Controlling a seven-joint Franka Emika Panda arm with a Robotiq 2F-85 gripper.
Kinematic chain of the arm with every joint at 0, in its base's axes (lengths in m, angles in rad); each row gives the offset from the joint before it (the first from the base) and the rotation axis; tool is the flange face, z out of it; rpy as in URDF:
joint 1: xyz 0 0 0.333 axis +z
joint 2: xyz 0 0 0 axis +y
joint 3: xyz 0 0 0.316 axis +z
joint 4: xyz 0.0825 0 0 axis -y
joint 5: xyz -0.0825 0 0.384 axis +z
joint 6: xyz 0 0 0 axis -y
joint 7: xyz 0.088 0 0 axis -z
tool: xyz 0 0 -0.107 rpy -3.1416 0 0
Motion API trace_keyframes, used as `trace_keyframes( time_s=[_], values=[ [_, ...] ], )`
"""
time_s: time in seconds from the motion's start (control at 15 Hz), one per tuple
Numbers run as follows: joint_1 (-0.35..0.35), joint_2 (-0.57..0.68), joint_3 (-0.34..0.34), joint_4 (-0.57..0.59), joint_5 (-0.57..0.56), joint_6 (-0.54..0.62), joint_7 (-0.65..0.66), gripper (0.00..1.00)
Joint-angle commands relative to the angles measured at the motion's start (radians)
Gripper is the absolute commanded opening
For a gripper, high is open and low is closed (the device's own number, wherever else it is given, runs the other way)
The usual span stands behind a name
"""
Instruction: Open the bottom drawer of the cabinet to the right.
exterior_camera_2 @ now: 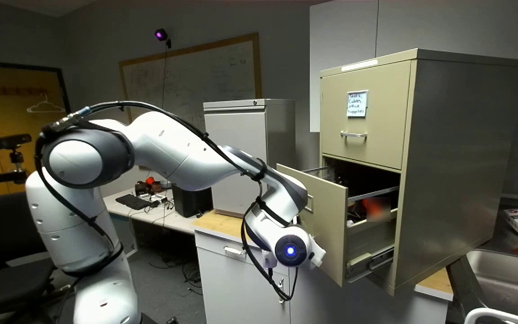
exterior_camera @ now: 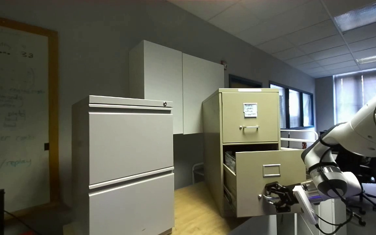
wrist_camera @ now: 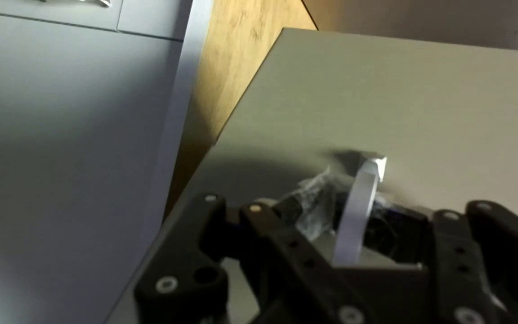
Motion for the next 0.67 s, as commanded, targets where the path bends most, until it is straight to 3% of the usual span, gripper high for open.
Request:
trace_keyframes(
  time_s=[0.0,0.6],
  values=[
    [0.006,-0.063,0.004,-0.109,-0.140,-0.060,0.030,0.02],
    [-0.008,-0.118,0.005,-0.117,-0.293,-0.060,0.125,0.02]
  ],
)
